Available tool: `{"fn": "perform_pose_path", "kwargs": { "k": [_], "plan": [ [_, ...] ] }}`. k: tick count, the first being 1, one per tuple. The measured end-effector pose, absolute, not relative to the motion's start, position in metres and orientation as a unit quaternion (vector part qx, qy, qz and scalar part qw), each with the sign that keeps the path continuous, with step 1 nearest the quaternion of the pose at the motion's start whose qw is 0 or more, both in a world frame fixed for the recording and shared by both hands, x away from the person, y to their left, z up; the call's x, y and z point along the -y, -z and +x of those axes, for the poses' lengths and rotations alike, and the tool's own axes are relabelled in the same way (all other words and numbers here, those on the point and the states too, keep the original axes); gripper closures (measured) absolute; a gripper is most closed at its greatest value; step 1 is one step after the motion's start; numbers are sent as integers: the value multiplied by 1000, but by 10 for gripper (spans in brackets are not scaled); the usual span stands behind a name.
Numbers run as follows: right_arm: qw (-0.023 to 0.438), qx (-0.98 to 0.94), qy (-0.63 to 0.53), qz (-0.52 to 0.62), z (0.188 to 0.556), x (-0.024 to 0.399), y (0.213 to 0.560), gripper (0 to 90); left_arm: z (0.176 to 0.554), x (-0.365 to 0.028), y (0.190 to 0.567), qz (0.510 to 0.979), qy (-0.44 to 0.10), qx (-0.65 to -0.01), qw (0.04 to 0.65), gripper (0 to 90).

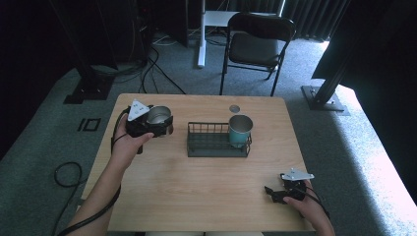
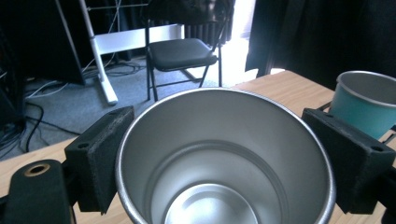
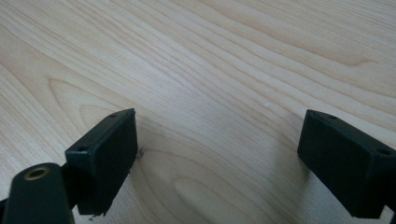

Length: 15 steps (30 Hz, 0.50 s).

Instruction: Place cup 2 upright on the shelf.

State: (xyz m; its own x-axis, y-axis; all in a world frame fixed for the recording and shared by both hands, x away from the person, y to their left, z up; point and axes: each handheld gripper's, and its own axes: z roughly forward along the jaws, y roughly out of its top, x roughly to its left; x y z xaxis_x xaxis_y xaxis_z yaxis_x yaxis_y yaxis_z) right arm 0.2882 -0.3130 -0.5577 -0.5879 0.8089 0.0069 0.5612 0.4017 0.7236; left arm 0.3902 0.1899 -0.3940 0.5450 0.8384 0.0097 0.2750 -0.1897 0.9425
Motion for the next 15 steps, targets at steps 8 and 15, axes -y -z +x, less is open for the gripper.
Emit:
{"fn": "perform_pose_path", "kwargs": {
  "k": [8,15],
  "plan": [
    [176,-818,-352,419,288,313,558,115,392,-169,385,728,-270,-364,515,140],
    [176,-818,-352,418,288,313,558,115,395,-151,380,732,-263,-349,524,140]
  ]
}}
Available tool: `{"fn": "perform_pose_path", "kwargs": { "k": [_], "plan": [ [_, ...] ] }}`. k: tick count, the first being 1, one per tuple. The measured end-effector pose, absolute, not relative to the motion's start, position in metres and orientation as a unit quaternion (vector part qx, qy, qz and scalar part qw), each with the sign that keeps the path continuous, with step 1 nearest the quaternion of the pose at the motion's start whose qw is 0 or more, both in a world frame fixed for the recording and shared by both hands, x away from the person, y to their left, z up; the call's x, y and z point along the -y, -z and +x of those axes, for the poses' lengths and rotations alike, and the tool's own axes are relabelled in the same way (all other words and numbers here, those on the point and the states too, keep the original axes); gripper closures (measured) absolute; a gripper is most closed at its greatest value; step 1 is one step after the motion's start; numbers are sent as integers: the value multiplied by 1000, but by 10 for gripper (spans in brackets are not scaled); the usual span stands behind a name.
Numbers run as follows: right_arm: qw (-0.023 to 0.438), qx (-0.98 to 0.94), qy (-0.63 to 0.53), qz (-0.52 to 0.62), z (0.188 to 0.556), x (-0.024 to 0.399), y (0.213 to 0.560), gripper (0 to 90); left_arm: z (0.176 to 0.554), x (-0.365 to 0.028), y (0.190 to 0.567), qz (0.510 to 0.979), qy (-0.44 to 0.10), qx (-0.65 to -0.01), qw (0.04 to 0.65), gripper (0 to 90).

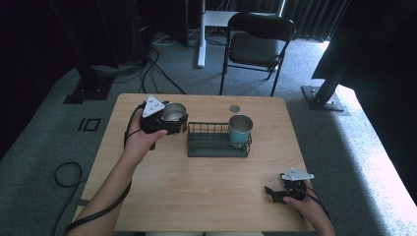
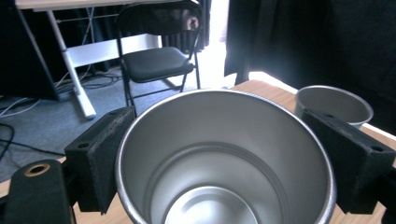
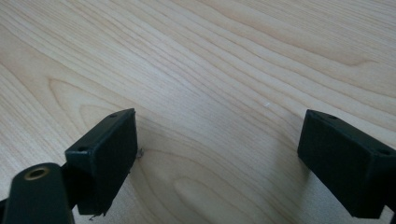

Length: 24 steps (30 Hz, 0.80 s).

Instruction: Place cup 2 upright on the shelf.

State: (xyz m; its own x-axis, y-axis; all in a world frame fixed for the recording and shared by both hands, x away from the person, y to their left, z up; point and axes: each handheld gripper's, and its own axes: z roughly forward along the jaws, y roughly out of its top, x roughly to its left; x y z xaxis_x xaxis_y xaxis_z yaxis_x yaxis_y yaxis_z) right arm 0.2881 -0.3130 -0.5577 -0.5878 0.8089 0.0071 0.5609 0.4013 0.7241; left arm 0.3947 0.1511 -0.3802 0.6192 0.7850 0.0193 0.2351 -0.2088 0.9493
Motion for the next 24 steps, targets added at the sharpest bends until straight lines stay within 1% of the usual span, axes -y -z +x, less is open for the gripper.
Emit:
{"fn": "perform_pose_path", "kwargs": {
  "k": [14,24],
  "plan": [
    [176,-818,-353,418,288,313,558,115,402,-120,376,737,-253,-334,531,140],
    [176,-818,-353,418,288,313,558,115,409,-98,384,739,-239,-330,536,140]
  ]
}}
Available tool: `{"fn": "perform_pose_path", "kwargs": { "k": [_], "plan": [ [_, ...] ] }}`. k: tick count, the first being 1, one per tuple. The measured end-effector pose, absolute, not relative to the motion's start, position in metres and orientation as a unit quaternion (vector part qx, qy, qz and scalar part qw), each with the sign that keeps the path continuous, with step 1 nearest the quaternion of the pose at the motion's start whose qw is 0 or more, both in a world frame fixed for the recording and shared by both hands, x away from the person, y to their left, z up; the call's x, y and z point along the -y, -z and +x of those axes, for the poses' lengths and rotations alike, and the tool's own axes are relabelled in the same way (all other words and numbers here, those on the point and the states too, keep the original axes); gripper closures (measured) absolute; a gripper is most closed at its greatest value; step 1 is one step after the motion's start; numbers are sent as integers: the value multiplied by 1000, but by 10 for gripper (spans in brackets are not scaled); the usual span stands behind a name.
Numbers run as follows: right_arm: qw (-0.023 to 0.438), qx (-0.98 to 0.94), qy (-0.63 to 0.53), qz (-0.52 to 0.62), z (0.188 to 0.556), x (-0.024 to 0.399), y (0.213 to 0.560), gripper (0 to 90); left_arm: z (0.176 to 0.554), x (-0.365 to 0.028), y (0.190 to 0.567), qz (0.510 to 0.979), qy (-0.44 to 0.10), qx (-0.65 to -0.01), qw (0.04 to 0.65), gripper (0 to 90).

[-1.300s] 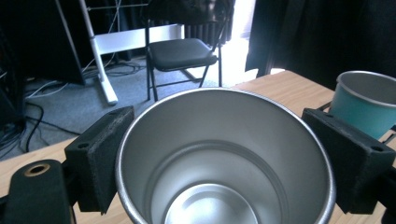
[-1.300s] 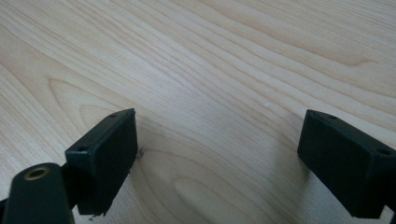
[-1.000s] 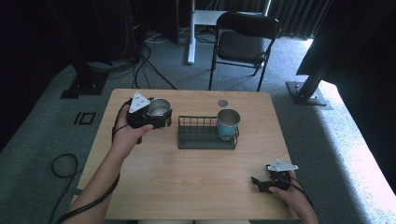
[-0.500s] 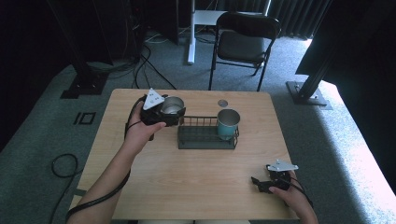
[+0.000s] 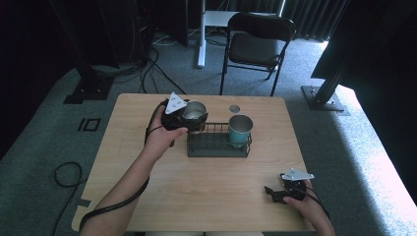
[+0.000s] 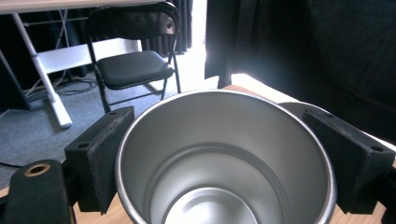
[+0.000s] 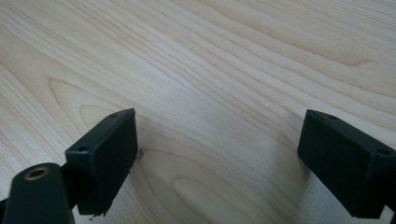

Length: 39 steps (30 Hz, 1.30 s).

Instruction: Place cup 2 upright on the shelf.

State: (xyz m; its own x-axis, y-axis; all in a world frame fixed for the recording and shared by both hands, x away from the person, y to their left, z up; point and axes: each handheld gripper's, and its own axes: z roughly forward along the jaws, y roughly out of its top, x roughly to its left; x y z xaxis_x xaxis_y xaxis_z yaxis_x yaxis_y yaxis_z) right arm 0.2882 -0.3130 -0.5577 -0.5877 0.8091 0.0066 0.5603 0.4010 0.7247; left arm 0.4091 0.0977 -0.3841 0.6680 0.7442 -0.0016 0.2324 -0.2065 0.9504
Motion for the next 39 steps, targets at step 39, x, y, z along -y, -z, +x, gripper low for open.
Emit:
{"fn": "perform_pose_path", "kwargs": {
  "k": [39],
  "plan": [
    [176,-818,-352,419,288,313,558,116,432,-53,466,755,-189,-339,529,140]
  ]
}}
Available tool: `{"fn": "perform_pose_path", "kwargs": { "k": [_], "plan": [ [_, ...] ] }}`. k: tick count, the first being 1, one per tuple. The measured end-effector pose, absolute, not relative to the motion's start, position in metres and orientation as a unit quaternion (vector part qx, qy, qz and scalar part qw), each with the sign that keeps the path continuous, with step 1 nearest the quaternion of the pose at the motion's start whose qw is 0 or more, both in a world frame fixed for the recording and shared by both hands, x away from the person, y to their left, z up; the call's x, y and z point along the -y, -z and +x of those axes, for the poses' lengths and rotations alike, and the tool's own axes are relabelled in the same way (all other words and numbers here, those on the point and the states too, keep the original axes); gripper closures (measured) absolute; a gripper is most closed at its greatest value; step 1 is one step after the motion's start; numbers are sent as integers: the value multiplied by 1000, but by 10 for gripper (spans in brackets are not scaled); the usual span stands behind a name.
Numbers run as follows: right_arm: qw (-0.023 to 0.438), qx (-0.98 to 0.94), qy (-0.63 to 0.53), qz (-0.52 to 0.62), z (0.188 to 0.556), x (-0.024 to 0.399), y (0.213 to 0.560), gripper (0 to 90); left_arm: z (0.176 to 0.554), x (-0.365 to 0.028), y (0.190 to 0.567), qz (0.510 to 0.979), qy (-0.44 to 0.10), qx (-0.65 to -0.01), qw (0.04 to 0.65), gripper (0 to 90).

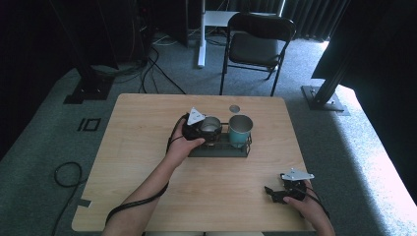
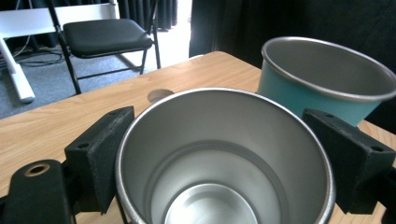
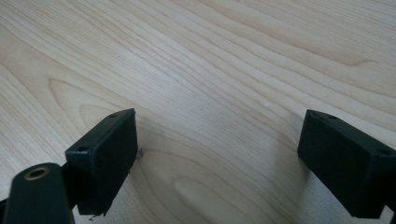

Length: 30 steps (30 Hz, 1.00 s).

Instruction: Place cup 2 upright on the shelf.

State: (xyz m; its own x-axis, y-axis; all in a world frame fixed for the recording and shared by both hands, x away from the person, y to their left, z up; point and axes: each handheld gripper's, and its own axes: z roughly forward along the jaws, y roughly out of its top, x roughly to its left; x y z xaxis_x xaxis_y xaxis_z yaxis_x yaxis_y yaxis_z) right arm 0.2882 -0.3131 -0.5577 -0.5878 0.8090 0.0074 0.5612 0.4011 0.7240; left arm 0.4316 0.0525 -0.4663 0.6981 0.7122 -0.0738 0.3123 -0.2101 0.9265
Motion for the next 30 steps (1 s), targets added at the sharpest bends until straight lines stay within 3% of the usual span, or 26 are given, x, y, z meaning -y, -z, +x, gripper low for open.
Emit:
{"fn": "perform_pose_path", "kwargs": {
  "k": [21,30],
  "plan": [
    [176,-818,-352,419,288,313,558,116,429,-47,483,769,-216,-327,505,137],
    [176,-818,-352,418,288,313,558,115,426,-50,476,768,-209,-334,504,71]
  ]
}}
